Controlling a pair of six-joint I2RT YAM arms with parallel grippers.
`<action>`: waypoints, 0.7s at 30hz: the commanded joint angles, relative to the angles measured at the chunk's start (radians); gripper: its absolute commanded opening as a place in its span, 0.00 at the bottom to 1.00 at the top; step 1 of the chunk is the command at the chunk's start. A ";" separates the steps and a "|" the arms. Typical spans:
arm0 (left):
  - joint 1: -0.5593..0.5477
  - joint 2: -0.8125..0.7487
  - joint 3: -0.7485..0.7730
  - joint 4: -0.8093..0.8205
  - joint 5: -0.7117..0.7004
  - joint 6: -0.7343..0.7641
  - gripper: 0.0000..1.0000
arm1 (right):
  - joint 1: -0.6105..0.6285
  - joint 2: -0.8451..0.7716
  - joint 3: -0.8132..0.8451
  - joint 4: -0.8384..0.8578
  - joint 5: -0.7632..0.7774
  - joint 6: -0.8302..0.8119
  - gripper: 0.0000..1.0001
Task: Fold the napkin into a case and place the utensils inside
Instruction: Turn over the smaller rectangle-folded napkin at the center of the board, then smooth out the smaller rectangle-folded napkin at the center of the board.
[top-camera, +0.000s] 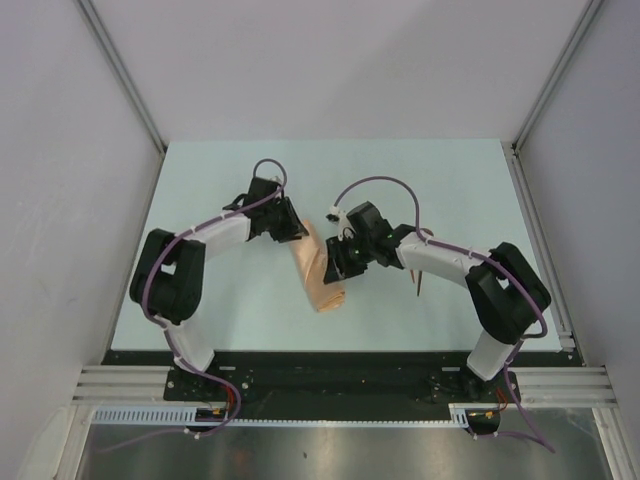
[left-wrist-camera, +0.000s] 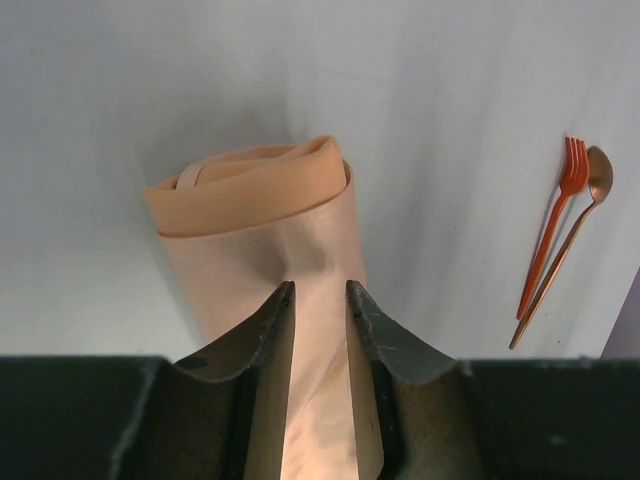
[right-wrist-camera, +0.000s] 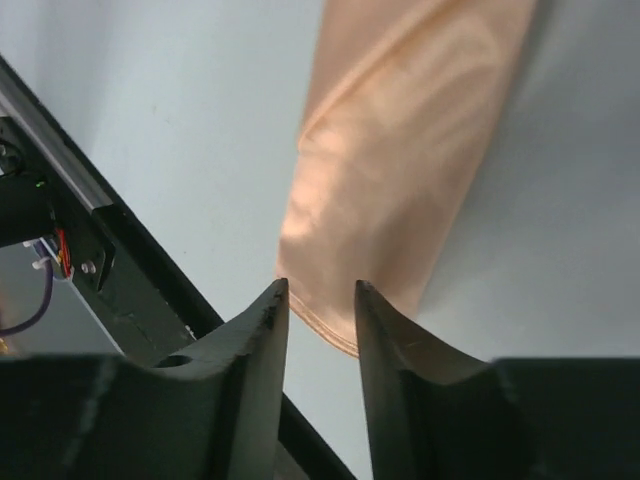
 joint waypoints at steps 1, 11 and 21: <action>-0.006 0.070 0.099 0.014 -0.012 -0.013 0.31 | -0.015 -0.012 -0.088 0.029 0.005 0.010 0.29; -0.015 0.181 0.170 -0.008 -0.036 -0.001 0.30 | -0.014 0.053 -0.190 0.136 0.014 0.025 0.21; -0.044 0.051 0.227 -0.101 -0.092 0.063 0.50 | -0.138 -0.115 -0.085 -0.060 0.201 0.061 0.60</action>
